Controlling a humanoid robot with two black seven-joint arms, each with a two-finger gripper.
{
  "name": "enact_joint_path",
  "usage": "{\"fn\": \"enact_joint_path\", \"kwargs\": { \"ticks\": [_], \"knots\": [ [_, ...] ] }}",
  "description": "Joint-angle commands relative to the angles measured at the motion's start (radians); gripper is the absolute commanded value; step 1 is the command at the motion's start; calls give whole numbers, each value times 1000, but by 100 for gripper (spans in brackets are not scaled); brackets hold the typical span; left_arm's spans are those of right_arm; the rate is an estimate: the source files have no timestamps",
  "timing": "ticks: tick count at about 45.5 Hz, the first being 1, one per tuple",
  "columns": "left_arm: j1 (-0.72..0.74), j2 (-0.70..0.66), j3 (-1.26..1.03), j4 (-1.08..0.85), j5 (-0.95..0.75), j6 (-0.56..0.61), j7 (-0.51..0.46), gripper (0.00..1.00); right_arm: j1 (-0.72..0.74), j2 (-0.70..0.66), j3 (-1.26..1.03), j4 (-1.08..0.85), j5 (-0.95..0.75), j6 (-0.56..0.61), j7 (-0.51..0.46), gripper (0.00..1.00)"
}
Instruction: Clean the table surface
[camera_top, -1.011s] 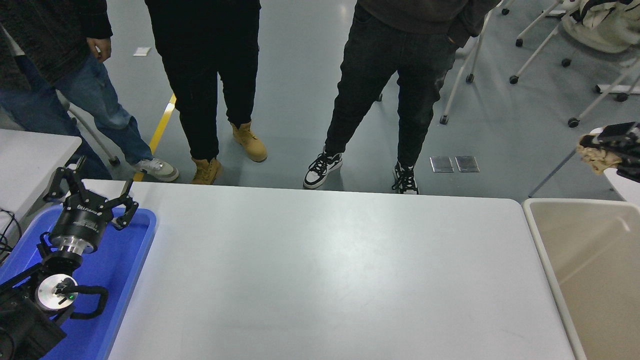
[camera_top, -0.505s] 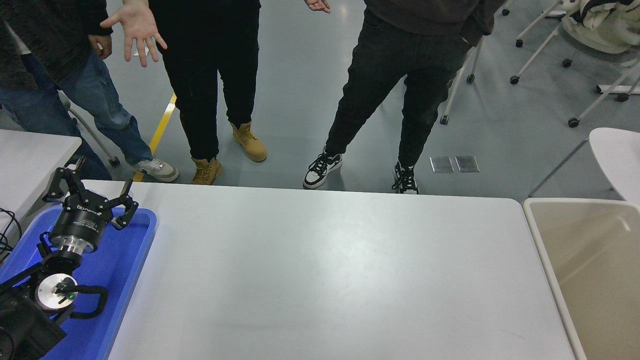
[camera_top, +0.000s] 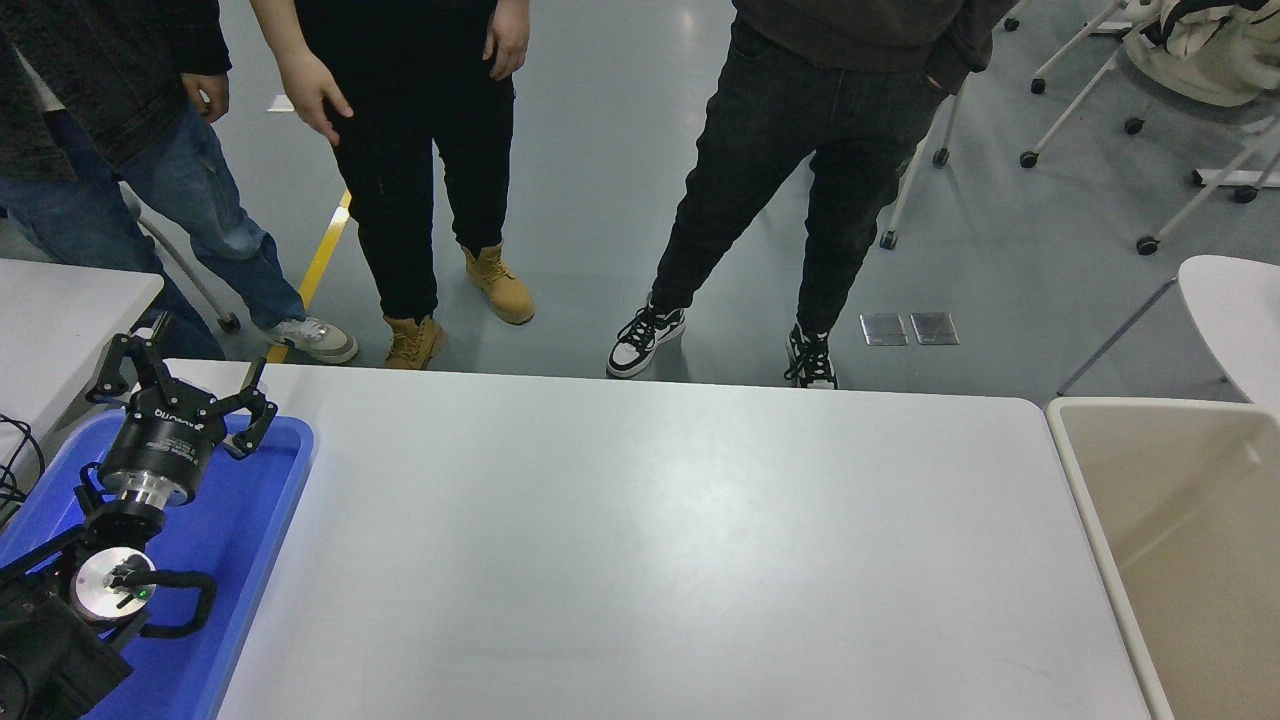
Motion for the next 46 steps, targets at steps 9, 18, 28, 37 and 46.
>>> {"fn": "enact_joint_path", "kwargs": {
  "ticks": [9,18,28,37,46],
  "knots": [
    [0,0,0,0,0,0,0,100,-151,124,109,-7,26,-53,-27,0],
    [0,0,0,0,0,0,0,100,-183,177,117,-5,28,-67,-24,0],
    [0,0,0,0,0,0,0,100,-188,190,114,-5,25,-67,-24,0],
    [0,0,0,0,0,0,0,100,-198,200,100,-5,16,-78,-21,26],
    [0,0,0,0,0,0,0,100,-198,201,101,-2,16,-82,-21,83]
  ]
}}
